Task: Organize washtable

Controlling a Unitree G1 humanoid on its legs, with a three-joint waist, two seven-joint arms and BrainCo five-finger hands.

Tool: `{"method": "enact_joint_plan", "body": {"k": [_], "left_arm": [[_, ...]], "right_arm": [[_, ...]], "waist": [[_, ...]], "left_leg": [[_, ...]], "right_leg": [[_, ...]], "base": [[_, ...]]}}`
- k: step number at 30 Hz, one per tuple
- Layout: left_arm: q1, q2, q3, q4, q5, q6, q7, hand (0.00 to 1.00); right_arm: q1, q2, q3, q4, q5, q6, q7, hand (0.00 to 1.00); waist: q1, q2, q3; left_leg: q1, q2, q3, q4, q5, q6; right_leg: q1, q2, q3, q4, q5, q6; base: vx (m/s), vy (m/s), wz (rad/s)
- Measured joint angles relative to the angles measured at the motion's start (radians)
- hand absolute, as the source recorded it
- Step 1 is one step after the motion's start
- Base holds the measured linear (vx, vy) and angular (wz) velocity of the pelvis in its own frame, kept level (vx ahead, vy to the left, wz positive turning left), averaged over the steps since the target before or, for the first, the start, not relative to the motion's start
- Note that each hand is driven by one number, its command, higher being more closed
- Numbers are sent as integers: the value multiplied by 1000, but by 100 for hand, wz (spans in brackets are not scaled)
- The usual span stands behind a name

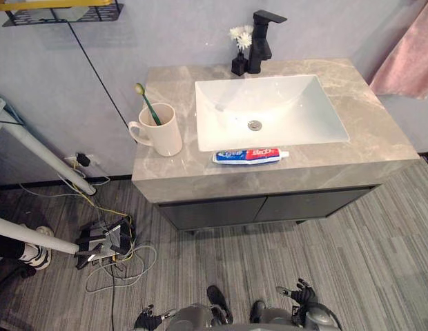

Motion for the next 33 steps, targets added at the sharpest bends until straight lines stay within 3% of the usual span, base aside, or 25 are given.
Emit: {"method": "enact_joint_plan", "body": {"k": [5,9,14,20,24,26,27,33], "left_arm": [[18,-9,0,-23,-35,-10,0,0],[18,-14,0,-39,-34,-9,1,0],[23,-20,-15,-37,-22,-7,-1,0],[23,-19,-42,-6,11,-2,-5,0],[24,-6,-44,4,17,-2,-26,0],[23,-5,-45,4,17,-3,-27,0],[23,7,-53,25,15,14,-49,0],[23,7,-53,27,14,14,-49,0]], "right_arm": [[3,-10,0,1,0,-1,1,0],[3,-6,0,2,0,-2,3,0],[33,-4,-13,-3,-1,-5,3,0],[62,22,-97,-11,102,-4,25,0],[74,28,-96,-7,119,-3,56,0],[69,33,-85,4,117,-2,84,0],[24,38,-10,58,106,2,116,0],[25,38,-12,58,108,1,115,0]], "waist": [[0,0,-1],[4,3,-4],[10,16,-30],[-14,36,-63],[-20,16,-75],[0,11,-77],[-6,1,-79],[-7,1,-79]], "left_leg": [[0,-15,-35,-5,0,-1],[19,-13,-46,-57,-8,-13],[72,-12,2,-132,-7,-24],[135,-16,-3,-229,29,-48],[164,-15,-70,-231,38,-34],[172,-12,-81,-232,38,-33],[204,-13,-81,-233,35,-30],[200,-12,-81,-233,35,-30]], "right_leg": [[-17,-4,70,-38,77,4],[-30,2,76,-45,94,11],[-11,8,68,-82,155,13],[24,2,13,-103,157,11],[70,2,-46,-93,163,12],[84,8,-57,-96,159,12],[127,16,-73,-110,148,12],[125,15,-76,-112,148,12]], "base": [[17,29,-42],[-44,47,-21],[-68,21,-31],[18,-4,-9],[97,-23,55],[92,-30,27],[46,-20,3],[0,0,1]]}}
